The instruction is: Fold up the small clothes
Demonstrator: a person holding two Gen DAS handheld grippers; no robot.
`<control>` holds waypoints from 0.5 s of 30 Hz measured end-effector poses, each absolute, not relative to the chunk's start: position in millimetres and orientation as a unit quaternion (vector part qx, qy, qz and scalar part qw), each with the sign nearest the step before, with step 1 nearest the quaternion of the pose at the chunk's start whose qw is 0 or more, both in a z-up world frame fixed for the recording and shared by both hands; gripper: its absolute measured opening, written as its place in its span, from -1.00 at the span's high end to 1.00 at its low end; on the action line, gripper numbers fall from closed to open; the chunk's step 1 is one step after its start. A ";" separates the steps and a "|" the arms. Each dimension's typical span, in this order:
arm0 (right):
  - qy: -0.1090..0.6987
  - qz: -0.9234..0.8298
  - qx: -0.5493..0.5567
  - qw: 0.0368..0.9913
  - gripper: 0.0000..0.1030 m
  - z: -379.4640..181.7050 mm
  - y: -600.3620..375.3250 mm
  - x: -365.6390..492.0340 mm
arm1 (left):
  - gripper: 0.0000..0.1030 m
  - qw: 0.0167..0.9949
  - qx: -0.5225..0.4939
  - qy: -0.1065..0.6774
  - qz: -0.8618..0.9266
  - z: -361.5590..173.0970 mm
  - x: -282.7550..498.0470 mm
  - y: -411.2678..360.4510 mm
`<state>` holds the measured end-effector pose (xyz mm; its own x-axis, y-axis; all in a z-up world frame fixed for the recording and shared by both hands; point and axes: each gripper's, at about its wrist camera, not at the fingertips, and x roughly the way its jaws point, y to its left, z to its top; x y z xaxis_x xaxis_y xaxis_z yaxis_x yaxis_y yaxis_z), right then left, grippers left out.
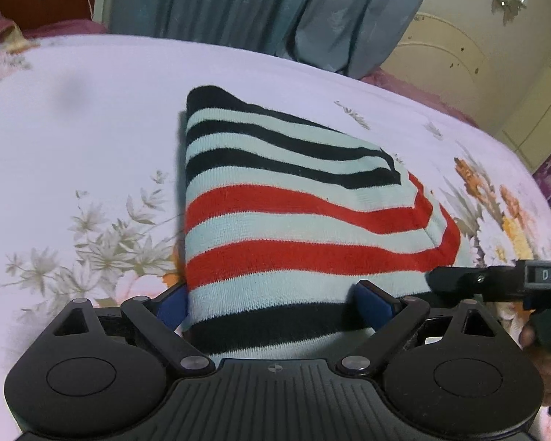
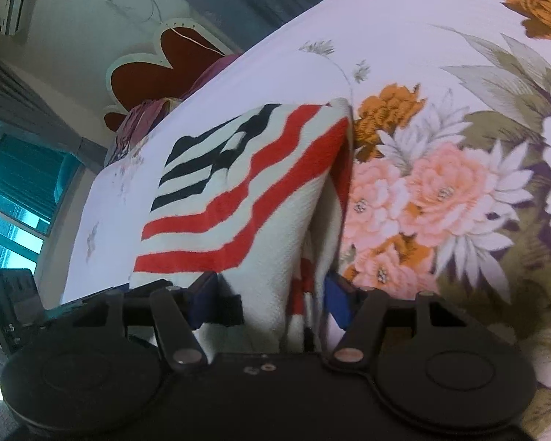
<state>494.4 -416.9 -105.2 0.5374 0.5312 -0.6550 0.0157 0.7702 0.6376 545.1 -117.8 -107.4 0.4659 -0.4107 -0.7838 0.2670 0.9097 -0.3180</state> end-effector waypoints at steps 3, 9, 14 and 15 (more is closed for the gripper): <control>0.450 0.156 0.302 0.826 -0.15 -106.4 -417.0 496.6 | -0.80 0.848 -0.088 0.480 -0.208 -111.7 547.0 -115.0; 0.451 0.138 0.229 0.851 0.27 -92.0 -397.2 505.9 | -0.32 0.845 -0.081 0.473 -0.236 -107.4 553.4 -121.8; 0.422 0.127 0.192 0.877 0.36 -65.4 -381.0 491.5 | 0.05 0.848 -0.088 0.456 -0.255 -95.0 548.9 -109.9; 0.416 0.128 0.188 0.881 0.36 -57.6 -376.5 488.5 | 0.06 0.849 -0.090 0.452 -0.259 -91.6 546.9 -107.4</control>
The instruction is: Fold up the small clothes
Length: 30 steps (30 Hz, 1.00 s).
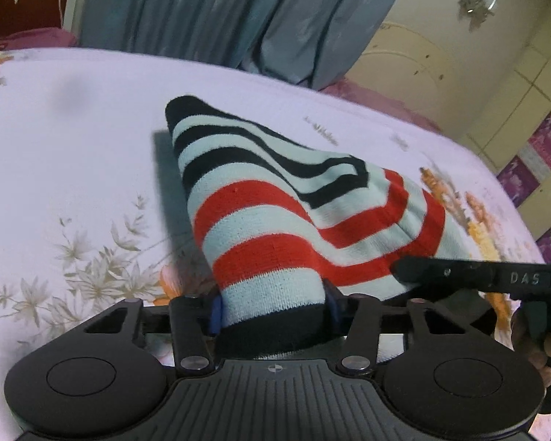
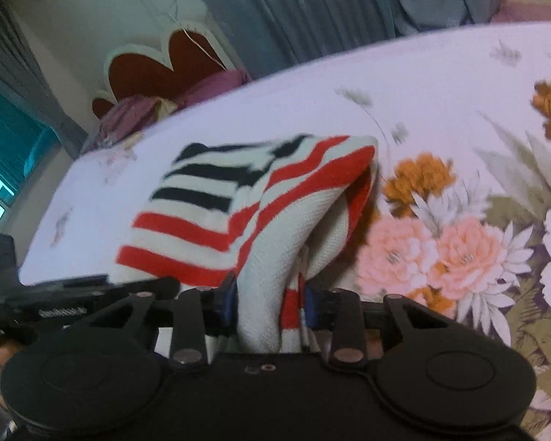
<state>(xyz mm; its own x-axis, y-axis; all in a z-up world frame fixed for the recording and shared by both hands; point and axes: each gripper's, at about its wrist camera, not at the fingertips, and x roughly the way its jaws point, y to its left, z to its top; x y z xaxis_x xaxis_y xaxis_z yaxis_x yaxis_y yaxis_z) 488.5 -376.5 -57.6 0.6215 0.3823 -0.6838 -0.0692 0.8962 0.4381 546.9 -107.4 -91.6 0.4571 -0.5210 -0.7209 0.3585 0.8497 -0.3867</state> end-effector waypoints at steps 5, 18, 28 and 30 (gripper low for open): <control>0.395 0.141 0.126 0.899 0.37 -15.6 -332.4 478.9 | 0.08 0.862 -0.093 0.421 -0.266 -64.3 533.1 -77.3; 0.408 0.205 0.145 0.878 0.37 -30.8 -203.3 490.7 | -0.02 0.874 -0.051 0.433 -0.214 -62.4 507.8 88.8; 0.441 0.146 0.208 0.861 0.33 -81.5 -229.3 493.9 | -0.76 0.881 -0.073 0.432 -0.178 -100.0 508.6 113.5; 0.447 0.139 0.204 0.860 0.27 -74.0 -233.1 495.1 | -0.76 0.889 -0.056 0.420 -0.173 -88.8 501.9 117.8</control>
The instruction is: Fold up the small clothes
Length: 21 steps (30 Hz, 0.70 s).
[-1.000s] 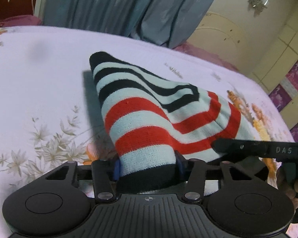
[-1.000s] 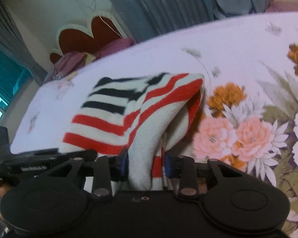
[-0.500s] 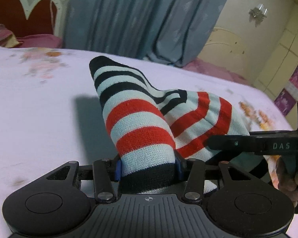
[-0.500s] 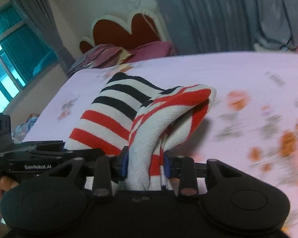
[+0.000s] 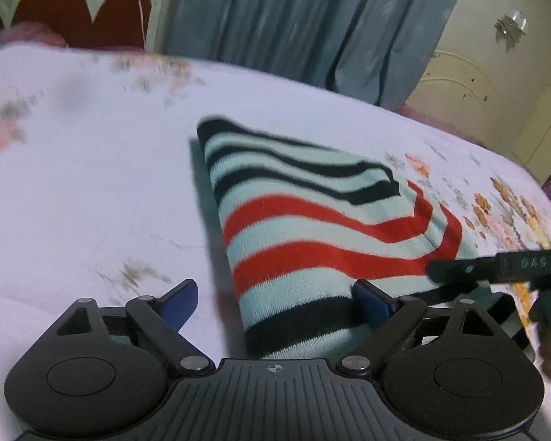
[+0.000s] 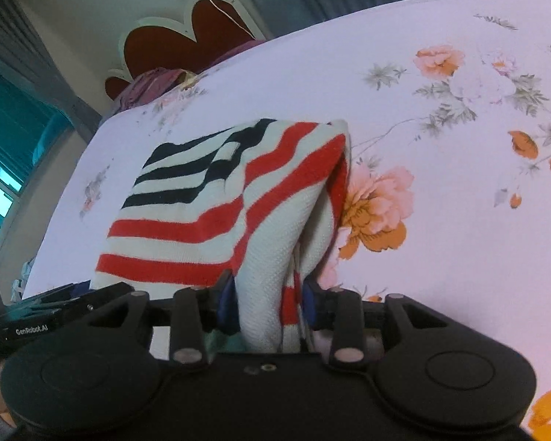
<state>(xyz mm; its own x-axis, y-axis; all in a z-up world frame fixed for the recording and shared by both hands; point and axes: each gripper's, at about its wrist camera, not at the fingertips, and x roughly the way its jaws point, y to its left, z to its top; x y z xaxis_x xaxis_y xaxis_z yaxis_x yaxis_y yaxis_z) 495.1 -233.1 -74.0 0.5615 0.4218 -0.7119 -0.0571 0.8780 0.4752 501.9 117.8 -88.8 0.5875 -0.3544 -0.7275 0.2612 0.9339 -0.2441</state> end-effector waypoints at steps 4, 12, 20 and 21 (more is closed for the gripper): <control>0.390 0.108 0.136 0.904 0.24 -41.4 -233.6 467.5 | -0.37 0.910 -0.032 0.369 -0.186 -58.5 483.5 123.3; 0.430 0.110 0.015 0.896 0.78 -64.4 -224.1 535.7 | -0.29 0.874 0.062 0.425 -0.227 -80.2 516.5 71.4; 0.411 0.086 0.035 0.907 0.60 -57.5 -240.8 517.3 | -0.29 0.882 0.062 0.409 -0.224 -68.0 501.0 76.4; 0.403 0.094 0.033 0.910 0.58 -52.5 -248.0 507.7 | -0.29 0.888 0.054 0.396 -0.229 -59.5 490.9 80.4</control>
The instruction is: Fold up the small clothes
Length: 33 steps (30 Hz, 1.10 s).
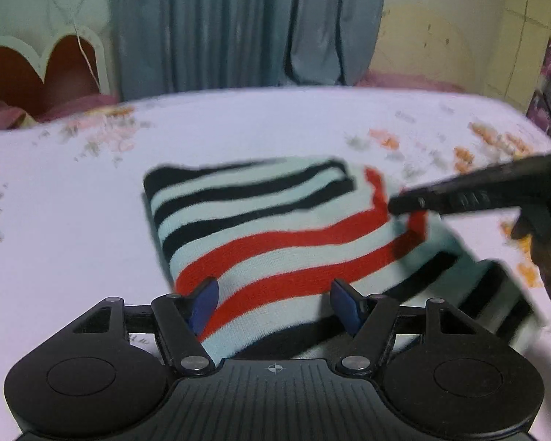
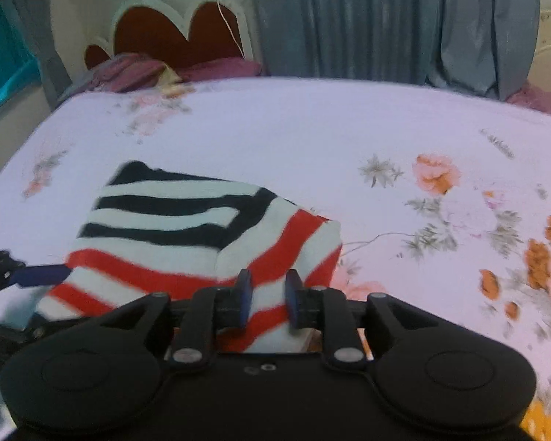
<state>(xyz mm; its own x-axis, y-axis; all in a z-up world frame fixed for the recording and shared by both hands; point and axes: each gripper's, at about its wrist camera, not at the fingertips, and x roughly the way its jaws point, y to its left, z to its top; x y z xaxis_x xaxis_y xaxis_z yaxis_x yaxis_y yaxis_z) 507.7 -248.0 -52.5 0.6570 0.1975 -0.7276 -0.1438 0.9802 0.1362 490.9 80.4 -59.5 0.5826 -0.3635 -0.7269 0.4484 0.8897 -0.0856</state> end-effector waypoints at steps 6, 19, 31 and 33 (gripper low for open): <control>0.393 0.152 -0.028 0.907 0.70 -39.3 -282.7 434.2 | -0.29 0.899 0.021 0.368 -0.236 -40.5 431.1 95.2; 0.398 0.129 -0.092 0.904 0.73 -76.6 -298.7 396.1 | -0.29 0.897 0.063 0.397 -0.185 -73.8 382.8 88.8; 0.396 0.117 -0.081 0.907 0.63 -82.4 -310.4 391.4 | -0.30 0.898 0.049 0.412 -0.145 -82.5 374.0 99.6; 0.401 0.113 -0.083 0.905 0.62 -81.3 -310.6 391.6 | -0.34 0.896 0.028 0.421 -0.139 -85.7 374.9 104.4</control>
<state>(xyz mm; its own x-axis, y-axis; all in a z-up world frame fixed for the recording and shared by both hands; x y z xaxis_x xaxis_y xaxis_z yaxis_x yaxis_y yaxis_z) 391.6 -310.6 -81.3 0.6533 0.1387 -0.7443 -0.2712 0.9607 -0.0590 374.9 104.4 -85.7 0.6070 -0.2252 -0.7622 0.2724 0.9599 -0.0667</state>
